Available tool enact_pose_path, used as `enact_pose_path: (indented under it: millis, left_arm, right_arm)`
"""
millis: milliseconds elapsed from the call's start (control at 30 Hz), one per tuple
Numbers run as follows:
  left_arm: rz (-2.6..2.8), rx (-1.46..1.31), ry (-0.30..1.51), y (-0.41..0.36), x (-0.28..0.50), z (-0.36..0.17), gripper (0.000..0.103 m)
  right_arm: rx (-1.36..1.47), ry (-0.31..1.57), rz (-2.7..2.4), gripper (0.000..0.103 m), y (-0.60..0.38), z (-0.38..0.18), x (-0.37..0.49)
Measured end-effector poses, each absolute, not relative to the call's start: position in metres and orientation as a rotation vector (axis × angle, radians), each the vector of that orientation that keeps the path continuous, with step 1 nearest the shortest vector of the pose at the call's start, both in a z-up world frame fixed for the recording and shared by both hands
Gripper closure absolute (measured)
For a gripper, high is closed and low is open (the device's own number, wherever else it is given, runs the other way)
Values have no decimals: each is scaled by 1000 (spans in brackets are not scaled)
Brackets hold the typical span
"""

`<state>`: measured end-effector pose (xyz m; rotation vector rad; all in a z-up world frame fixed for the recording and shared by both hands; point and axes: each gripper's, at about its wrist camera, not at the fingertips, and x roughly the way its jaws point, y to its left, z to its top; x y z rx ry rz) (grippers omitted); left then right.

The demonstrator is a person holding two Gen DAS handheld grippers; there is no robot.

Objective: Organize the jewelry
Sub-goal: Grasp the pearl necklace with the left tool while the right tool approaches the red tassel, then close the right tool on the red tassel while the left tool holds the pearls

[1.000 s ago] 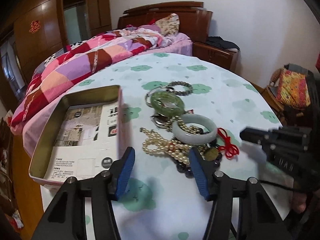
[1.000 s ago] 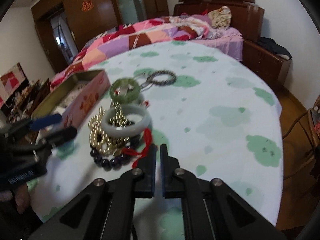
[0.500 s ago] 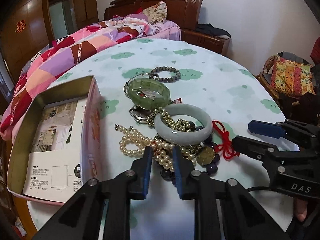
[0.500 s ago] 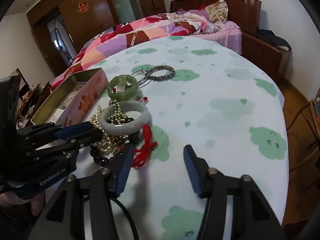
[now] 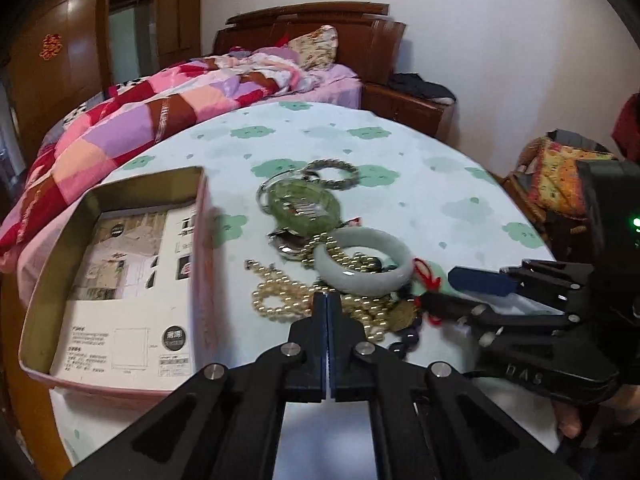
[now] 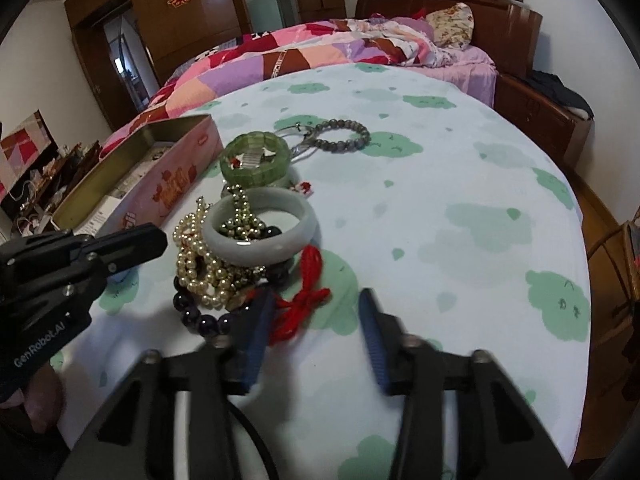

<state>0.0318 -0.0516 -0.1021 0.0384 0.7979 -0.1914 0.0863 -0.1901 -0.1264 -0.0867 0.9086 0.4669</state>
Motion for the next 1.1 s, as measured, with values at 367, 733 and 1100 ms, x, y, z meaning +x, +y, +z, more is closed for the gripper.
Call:
enact_pose_path:
  millis: [367, 733, 1100]
  left_arm:
    - [-199, 80, 813, -61, 34, -108, 35]
    - [-228, 116, 847, -70, 52, -118, 57]
    - [-263, 183, 789, -75, 35, -110, 103]
  right_arm:
    - [-79, 903, 453, 97, -201, -124, 82]
    - [-78, 903, 455, 97, -200, -125, 81]
    - [-82, 886, 453, 97, -200, -122, 79]
